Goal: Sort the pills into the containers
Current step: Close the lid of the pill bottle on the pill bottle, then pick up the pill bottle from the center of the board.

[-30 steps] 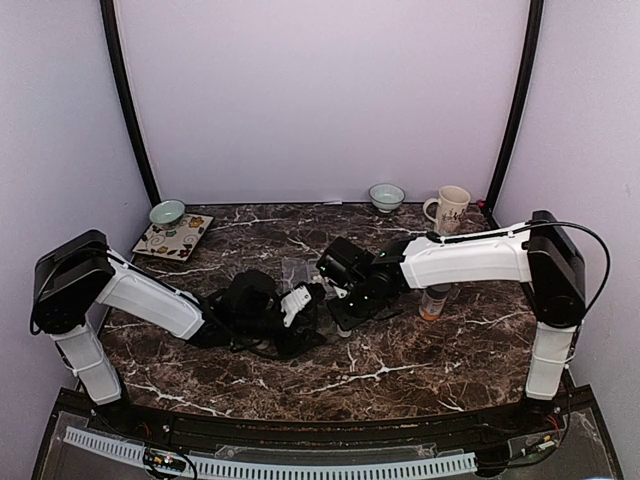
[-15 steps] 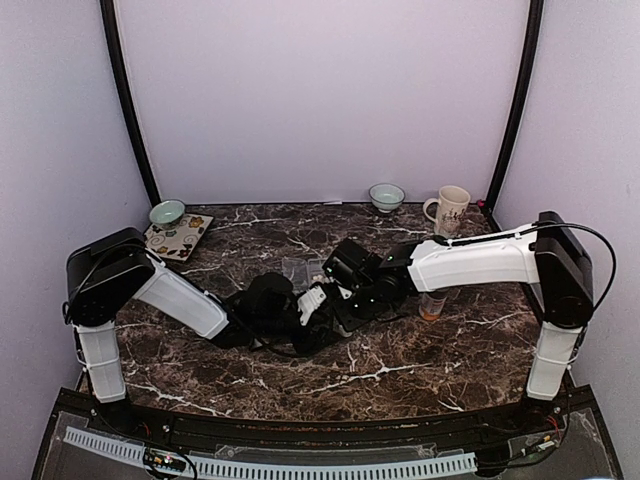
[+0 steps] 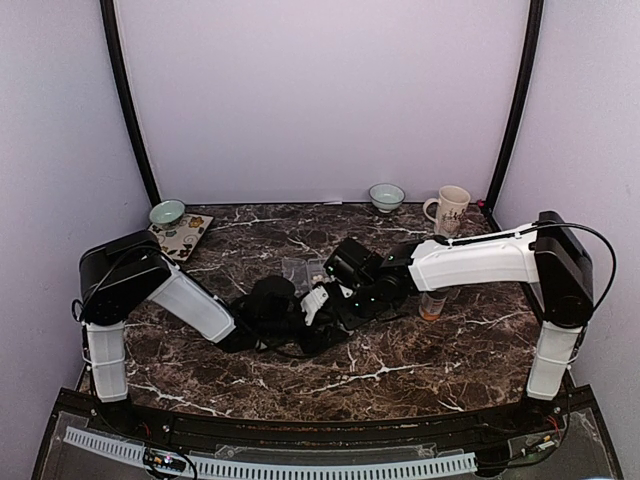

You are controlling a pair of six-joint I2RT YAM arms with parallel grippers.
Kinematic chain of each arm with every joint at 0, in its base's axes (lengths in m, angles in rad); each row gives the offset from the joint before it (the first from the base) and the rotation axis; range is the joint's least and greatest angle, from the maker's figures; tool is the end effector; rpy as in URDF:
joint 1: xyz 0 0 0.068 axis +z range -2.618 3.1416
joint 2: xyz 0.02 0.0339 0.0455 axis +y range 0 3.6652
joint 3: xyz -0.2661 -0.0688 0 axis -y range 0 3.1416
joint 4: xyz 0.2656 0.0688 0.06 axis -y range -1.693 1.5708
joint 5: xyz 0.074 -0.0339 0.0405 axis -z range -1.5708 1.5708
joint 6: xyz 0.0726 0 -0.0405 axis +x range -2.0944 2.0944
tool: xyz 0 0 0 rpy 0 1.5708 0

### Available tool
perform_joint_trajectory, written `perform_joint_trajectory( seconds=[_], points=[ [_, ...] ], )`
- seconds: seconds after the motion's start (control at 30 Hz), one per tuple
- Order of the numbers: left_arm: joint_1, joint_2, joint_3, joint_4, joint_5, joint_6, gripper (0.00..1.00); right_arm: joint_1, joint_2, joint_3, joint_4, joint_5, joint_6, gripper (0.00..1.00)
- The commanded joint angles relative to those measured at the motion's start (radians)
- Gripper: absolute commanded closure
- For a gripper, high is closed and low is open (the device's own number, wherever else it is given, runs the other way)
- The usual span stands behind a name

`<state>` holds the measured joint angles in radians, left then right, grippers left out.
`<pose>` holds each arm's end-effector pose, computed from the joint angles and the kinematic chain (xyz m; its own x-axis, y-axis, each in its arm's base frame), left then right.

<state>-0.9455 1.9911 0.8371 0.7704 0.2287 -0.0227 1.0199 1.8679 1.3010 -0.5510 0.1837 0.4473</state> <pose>0.2355 -0.3543 0.0837 -0.2397 0.2943 -0.9252 0.9075 0.4064 -0.1059 0.2300 0.3490 0.1452 -0.7686 -0.4387 -0.4656 -0.5140 0.8568 0.0412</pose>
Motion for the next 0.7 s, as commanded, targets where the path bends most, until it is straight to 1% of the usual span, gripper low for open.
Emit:
perform_joint_trajectory(
  seconds=[0.0,0.33,0.53,0.67],
  points=[
    [0.004,0.033,0.006,0.108,-0.037,-0.055,0.40,0.020,0.001,-0.033,0.005,-0.059,-0.014,0.74],
    [0.003,0.093,-0.043,0.266,-0.087,-0.108,0.41,0.020,-0.014,-0.092,0.065,-0.070,0.000,0.74],
    [-0.010,0.142,-0.063,0.351,-0.132,-0.113,0.43,0.020,-0.025,-0.138,0.115,-0.064,0.017,0.74],
    [-0.015,0.181,-0.066,0.409,-0.124,-0.119,0.44,0.027,-0.025,-0.164,0.137,-0.055,0.023,0.74]
  ],
)
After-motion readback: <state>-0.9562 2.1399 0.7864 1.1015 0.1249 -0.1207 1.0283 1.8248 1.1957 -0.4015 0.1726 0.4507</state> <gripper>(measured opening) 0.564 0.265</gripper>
